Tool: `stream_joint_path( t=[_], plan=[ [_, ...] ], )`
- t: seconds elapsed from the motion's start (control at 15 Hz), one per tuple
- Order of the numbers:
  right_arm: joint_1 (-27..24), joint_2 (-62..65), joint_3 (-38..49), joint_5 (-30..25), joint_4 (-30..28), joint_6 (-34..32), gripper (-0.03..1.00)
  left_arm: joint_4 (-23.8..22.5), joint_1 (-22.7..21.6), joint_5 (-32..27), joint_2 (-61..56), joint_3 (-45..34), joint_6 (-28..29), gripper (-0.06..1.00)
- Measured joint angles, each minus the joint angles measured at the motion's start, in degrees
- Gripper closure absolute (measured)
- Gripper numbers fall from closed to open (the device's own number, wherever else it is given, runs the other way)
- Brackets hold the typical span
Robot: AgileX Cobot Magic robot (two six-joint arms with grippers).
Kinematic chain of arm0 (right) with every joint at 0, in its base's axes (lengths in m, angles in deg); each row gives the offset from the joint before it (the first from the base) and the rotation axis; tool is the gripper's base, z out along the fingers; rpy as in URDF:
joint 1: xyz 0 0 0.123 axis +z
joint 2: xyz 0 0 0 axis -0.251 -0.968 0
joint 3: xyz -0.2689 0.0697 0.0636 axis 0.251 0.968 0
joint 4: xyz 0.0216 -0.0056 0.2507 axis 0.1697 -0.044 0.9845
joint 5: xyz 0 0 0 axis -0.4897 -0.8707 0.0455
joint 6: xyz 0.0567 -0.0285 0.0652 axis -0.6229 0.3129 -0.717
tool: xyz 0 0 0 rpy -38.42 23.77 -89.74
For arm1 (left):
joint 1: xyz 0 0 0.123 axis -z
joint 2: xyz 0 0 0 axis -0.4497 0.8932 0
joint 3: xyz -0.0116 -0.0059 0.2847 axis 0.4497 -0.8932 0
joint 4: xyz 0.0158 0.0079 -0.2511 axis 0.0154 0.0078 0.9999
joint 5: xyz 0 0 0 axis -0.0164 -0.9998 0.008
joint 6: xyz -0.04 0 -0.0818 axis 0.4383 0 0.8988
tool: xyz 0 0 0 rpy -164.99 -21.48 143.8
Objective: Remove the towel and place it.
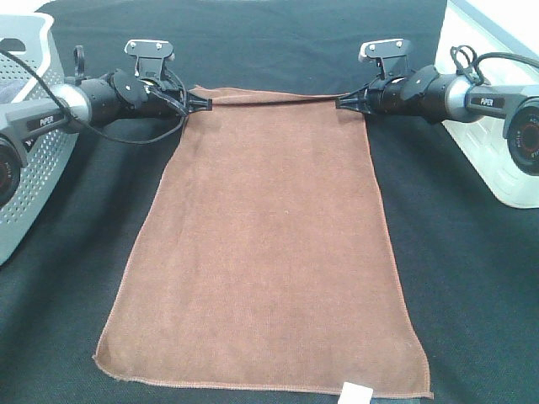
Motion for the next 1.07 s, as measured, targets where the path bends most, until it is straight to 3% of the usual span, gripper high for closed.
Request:
stream_joint_path(
  t=[0.07,0.2,0.4,0.53,0.73,0.87,1.07],
  plan=[
    [0.0,0.0,0.0,-0.3,0.1,0.0,0.59,0.0,0.0,0.1,0.0,0.0,0.0,0.82],
    [0.0,0.0,0.0,-0.3,0.1,0.0,0.46,0.0,0.0,0.1,0.1,0.0,0.0,0.68],
    [0.0,0.0,-0.5,-0.3,1.0,-0.5,0.44,0.0,0.0,0.5,0.1,0.0,0.0,0.41],
    [0.0,0.0,-1.0,1.2,1.7,-2.0,0.43,0.0,-0.1,1.8,0.1,0.0,0.0,0.29],
    [0.0,0.0,-1.1,3.0,2.1,-3.4,0.43,0.0,-0.2,6.8,0.5,0.0,0.9,0.27],
    [0.0,0.0,-1.1,7.0,3.4,-6.9,0.43,0.0,-0.2,11.5,0.7,0.0,3.9,0.27],
    [0.0,0.0,-1.1,8.9,3.8,-8.1,0.43,0.0,-0.5,13.3,0.7,0.0,4.8,0.27]
  ],
)
